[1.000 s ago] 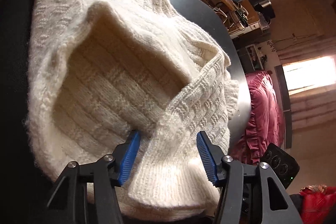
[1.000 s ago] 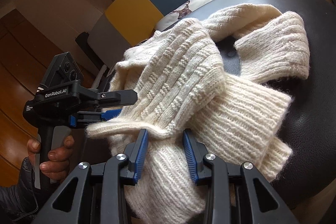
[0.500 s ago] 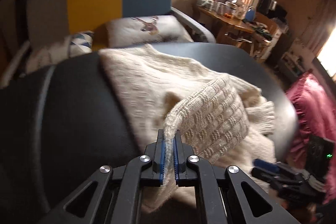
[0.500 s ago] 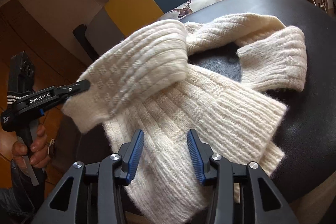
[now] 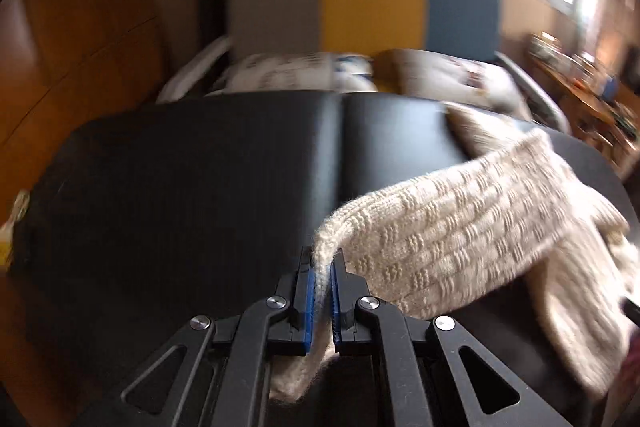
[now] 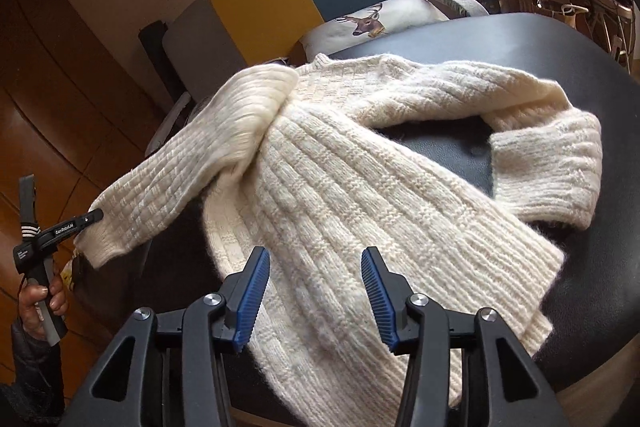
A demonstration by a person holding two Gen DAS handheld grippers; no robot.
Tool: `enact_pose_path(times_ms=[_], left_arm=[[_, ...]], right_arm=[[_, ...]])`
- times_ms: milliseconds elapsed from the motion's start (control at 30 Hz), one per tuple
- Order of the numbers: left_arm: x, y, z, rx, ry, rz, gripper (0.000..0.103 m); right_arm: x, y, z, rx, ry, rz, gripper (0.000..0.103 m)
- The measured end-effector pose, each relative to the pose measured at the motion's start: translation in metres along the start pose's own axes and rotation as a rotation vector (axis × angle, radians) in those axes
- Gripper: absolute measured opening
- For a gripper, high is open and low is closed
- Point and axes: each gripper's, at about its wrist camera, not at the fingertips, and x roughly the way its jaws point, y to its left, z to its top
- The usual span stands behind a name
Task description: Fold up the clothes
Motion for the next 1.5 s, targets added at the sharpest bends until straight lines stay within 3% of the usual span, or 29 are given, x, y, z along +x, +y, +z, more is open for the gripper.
enact_pose_path(times_ms=[200, 267, 333, 433, 567, 733, 867, 967, 1267, 1300, 1367, 1500], left_arm=[[0.056, 0.093, 0.003, -0.112, 0.077, 0.24, 0.007], [0.073, 0.111, 0.005, -0.144, 0.135, 0.261, 0.008], [0.072, 0.122, 0.005, -0.204, 0.163, 0.236, 0.009], [0.042, 0.111, 0.002, -0.253, 0.121, 0.133, 0.01], [0.006, 0.037, -0.028, -0.199, 0.14, -0.255, 0.013], [0.006, -0.101, -0.084, -0.114, 0.371, -0.685, 0.013], [0.023, -0.173, -0.117, -0.165, 0.56, -0.815, 0.012], [0.029, -0.193, -0.125, -0.223, 0.611, -0.808, 0.012], [0.052, -0.199, -0.099, -0.327, 0.634, -0.78, 0.017], [0.053, -0.2, -0.096, -0.319, 0.621, -0.771, 0.017], [0.053, -0.201, -0.091, -0.291, 0.587, -0.741, 0.006], [0.042, -0.178, -0.074, -0.273, 0.463, -0.661, 0.005]], right_arm=[[0.023, 0.006, 0.003, 0.005, 0.071, -0.04, 0.049], [0.027, 0.008, 0.003, 0.0, 0.087, -0.049, 0.049], [0.026, 0.011, 0.004, -0.034, 0.091, -0.062, 0.049], [0.016, 0.012, 0.007, -0.095, 0.09, -0.094, 0.049], [0.005, -0.002, 0.006, -0.082, 0.103, -0.069, 0.049], [0.0, -0.02, -0.009, -0.029, 0.109, -0.075, 0.049], [-0.004, -0.028, -0.02, 0.001, 0.097, -0.071, 0.049], [-0.006, -0.029, -0.024, 0.003, 0.087, -0.064, 0.049], [-0.001, -0.033, -0.025, -0.004, 0.085, -0.05, 0.049], [-0.001, -0.033, -0.025, -0.004, 0.086, -0.047, 0.049], [0.001, -0.033, -0.026, -0.007, 0.093, -0.043, 0.049], [0.0, -0.03, -0.026, -0.007, 0.103, -0.014, 0.049]])
